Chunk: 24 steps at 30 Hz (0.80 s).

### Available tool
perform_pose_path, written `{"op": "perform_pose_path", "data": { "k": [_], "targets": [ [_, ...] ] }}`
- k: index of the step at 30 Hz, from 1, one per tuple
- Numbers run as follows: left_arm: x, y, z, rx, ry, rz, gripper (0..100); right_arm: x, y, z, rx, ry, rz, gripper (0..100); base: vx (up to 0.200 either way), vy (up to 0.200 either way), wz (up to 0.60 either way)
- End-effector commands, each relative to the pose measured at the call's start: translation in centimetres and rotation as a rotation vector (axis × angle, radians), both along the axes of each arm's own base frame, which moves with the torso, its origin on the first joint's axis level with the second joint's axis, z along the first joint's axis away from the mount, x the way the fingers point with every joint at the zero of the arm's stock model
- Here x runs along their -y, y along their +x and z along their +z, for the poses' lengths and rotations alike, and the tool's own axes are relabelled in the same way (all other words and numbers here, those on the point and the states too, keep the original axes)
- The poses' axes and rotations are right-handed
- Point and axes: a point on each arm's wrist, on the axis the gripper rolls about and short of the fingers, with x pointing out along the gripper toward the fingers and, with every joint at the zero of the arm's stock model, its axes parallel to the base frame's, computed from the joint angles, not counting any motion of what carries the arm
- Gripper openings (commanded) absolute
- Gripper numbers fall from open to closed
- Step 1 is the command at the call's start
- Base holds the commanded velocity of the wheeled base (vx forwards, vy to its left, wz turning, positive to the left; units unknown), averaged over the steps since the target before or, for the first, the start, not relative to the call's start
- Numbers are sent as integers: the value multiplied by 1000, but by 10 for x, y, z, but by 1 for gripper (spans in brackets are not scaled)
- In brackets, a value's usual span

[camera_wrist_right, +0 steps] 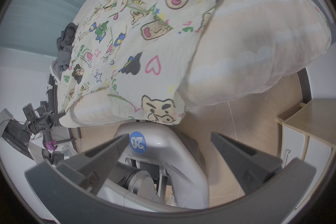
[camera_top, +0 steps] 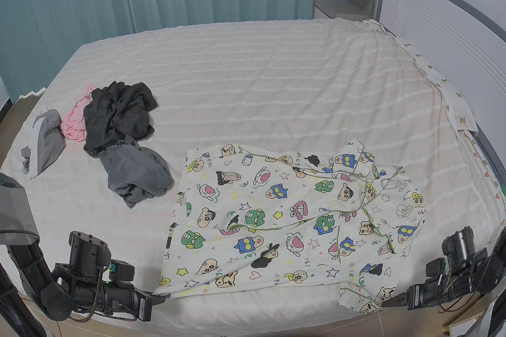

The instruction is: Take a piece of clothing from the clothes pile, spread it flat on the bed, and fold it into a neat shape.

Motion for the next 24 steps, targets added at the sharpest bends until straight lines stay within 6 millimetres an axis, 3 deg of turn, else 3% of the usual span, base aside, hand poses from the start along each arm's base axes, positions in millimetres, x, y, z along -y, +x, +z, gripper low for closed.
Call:
{"op": "perform_pose_path", "data": {
  "k": [1,14,24],
  "targets": [
    [0,1,0,-2,-1,-1,0,-9,3,-5,-7,2,42,100,0,0,0],
    [0,1,-1,-3,0,-1,0,-32,25,-29,22,20,44,100,0,0,0],
    [1,1,-3,-15,2,-3,0,-39,26,-29,85,24,36,100,0,0,0]
  ]
}}
